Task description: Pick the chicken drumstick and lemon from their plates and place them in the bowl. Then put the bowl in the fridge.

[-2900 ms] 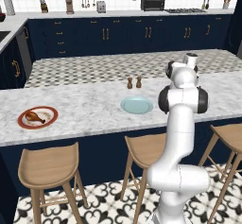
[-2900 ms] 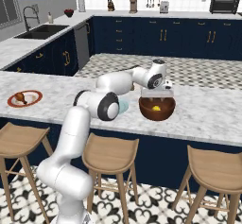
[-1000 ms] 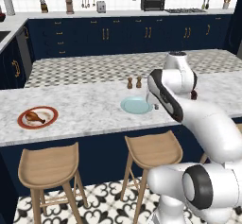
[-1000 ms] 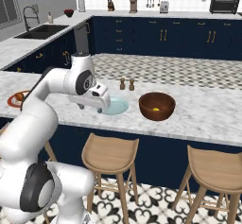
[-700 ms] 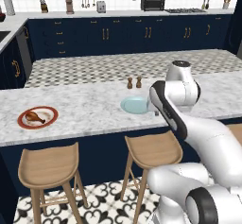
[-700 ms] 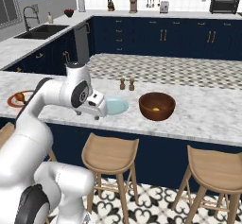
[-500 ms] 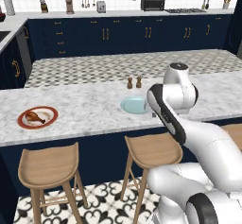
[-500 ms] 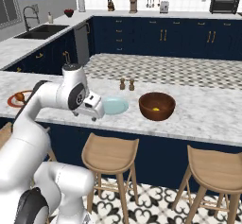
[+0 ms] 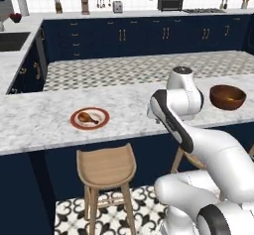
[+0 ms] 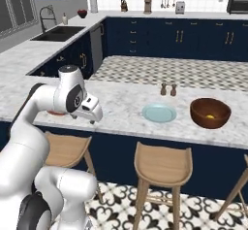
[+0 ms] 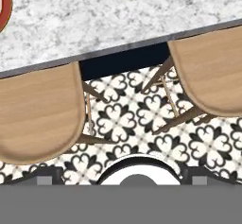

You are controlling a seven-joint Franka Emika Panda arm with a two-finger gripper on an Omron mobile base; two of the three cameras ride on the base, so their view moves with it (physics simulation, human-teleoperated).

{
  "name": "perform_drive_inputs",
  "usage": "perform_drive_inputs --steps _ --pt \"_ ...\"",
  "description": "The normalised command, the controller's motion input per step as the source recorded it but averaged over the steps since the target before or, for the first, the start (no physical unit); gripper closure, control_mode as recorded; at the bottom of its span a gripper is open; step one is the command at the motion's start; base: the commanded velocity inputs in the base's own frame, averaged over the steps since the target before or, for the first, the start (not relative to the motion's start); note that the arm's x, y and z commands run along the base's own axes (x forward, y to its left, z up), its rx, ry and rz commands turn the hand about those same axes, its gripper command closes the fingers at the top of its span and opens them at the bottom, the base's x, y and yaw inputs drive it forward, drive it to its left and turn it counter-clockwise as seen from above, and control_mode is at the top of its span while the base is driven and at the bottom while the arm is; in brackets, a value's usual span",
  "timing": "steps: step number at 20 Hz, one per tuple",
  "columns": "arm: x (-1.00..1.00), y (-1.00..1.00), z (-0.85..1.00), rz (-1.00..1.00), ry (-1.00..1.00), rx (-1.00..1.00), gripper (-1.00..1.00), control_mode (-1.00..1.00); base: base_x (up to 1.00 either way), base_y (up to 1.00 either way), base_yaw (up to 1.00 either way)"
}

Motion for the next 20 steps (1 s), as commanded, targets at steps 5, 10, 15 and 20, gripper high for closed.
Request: perform_drive_inputs --steps 5,10,15,20 --pt "0.00 0.00 0.00 0.00 0.00 0.00 -1.00 1.00 0.25 1.00 0.01" --pt "0.00 0.00 0.00 0.00 0.00 0.00 -1.00 1.00 0.53 0.89 0.05" --pt "0.12 0.00 0.00 0.01 0.00 0.00 -1.00 -1.00 0.54 0.30 0.04" --pt "0.79 -0.13 0.00 0.15 -0.02 0.00 -1.00 -1.00 0.00 0.00 0.00"
